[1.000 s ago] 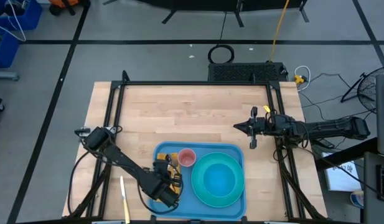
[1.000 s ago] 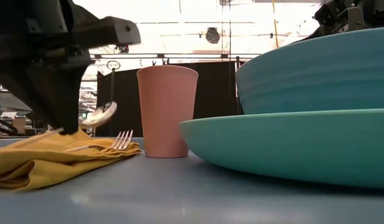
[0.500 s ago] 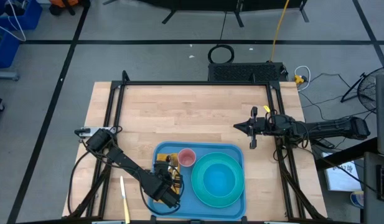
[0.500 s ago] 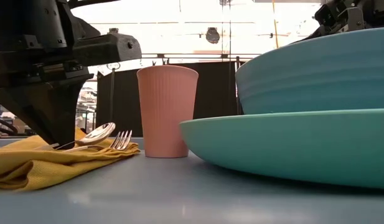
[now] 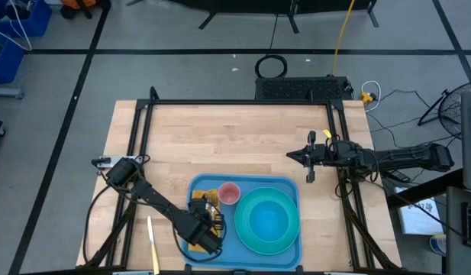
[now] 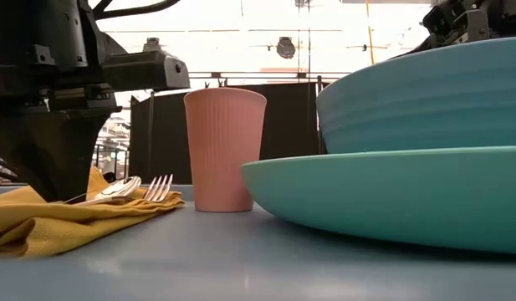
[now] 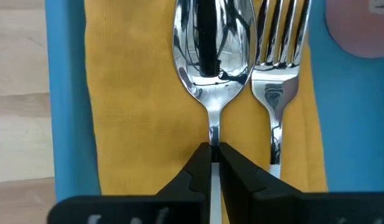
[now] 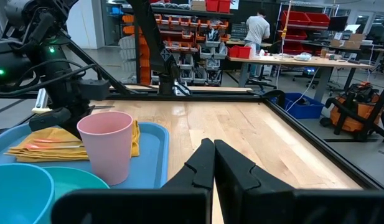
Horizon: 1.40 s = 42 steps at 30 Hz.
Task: Set up tray
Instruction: Put the orange spoon on the yellow napkin, then put the yellow knife on the yellow napkin
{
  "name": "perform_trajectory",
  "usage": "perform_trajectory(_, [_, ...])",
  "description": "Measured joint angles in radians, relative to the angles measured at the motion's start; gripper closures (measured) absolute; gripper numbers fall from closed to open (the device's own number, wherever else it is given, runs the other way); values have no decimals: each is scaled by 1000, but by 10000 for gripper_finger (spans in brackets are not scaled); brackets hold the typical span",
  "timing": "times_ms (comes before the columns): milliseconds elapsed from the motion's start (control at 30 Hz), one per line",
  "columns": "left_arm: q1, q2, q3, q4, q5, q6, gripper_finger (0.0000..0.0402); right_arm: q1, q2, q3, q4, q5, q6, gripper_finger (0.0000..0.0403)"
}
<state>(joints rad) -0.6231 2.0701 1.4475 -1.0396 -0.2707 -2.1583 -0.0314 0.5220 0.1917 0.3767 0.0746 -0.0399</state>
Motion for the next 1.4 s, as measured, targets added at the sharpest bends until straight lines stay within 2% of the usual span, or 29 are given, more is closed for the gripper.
perform_trajectory(100, [1,0,0,21,-4,4,376,0,0,0,0,0,-5,403])
perform_trajectory(333, [2,0,0,29,-59,40,392,0,0,0,0,0,-16,403])
perform_trajectory(400, [2,0,0,25,-65,44,375,0,0,0,0,0,-16,403])
perform_trajectory(600, [4,0,0,-1,-59,59,291,0,0,0,0,0,-16,403])
perform_trajectory(767, [9,-35,0,-18,6,127,248,0,0,0,0,-1,-2,403])
perform_trajectory(967, [-10,-149,1,-32,96,187,236,0,0,0,-3,-1,2,403])
perform_trajectory(1100, [-82,-196,3,-75,212,67,245,0,0,0,-13,-1,1,403])
perform_trajectory(1233, [-195,-191,1,-107,258,-86,251,0,0,0,-22,-1,1,403])
perform_trajectory(1300, [-234,-176,2,-75,303,-119,250,0,0,0,-32,-1,1,403])
perform_trajectory(1400, [-267,-158,1,-38,319,-121,238,0,2,0,-40,0,2,403])
